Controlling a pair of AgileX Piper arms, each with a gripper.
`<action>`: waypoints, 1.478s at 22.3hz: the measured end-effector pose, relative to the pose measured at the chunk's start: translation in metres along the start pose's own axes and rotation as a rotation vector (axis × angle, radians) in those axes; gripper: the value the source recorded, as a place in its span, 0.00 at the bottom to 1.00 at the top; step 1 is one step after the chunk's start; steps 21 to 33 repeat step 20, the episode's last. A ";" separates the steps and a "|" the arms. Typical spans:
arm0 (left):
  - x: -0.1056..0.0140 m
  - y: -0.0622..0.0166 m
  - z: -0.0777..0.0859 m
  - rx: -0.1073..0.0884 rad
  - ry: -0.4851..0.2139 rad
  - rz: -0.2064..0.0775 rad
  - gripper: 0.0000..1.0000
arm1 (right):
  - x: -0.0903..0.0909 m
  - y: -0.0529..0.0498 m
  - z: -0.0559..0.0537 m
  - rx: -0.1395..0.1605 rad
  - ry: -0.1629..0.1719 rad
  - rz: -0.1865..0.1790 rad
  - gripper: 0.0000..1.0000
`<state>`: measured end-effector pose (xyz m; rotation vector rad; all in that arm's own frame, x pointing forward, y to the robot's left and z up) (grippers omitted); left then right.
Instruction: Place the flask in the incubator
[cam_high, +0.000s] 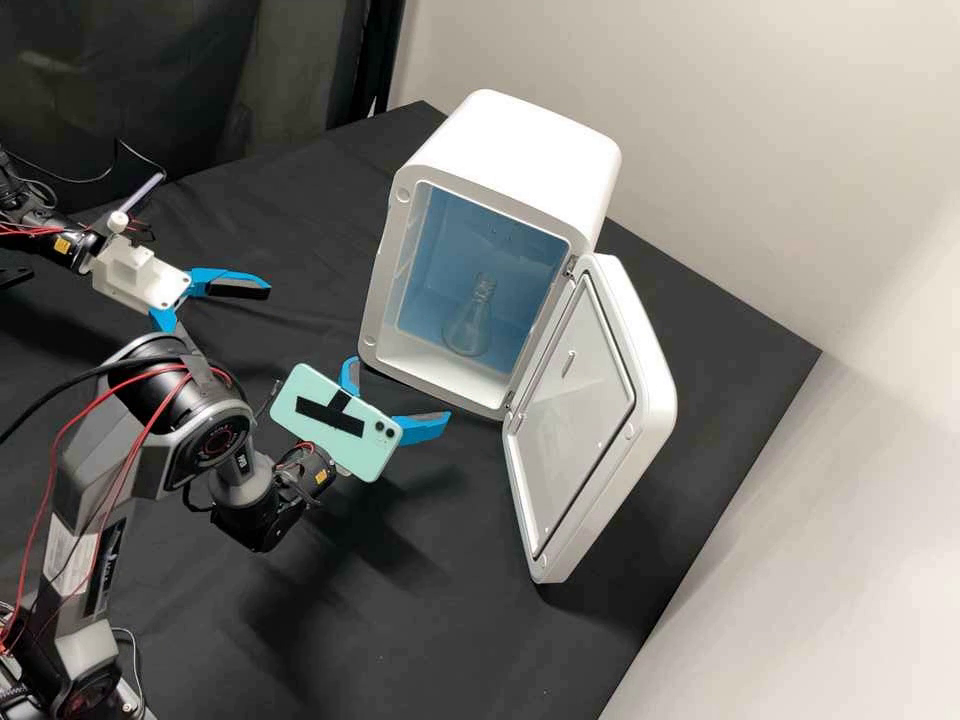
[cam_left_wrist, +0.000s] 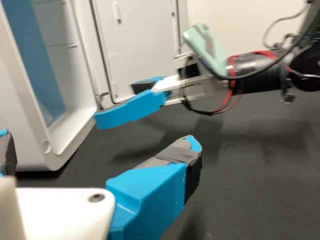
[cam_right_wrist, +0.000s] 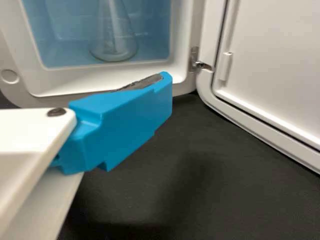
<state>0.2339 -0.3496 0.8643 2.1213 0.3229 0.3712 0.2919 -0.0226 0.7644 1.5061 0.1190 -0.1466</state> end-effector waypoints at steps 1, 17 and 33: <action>-0.002 -0.0006 0.000 -0.003 0.003 0.006 1.00 | -0.002 0.001 -0.001 -0.005 -0.007 0.008 1.00; -0.023 -0.0059 0.008 0.042 -0.018 0.090 1.00 | -0.077 0.010 0.013 -0.017 -0.087 -0.002 1.00; -0.023 -0.0066 0.008 0.042 -0.021 0.087 1.00 | -0.087 0.009 0.014 -0.018 -0.095 -0.009 1.00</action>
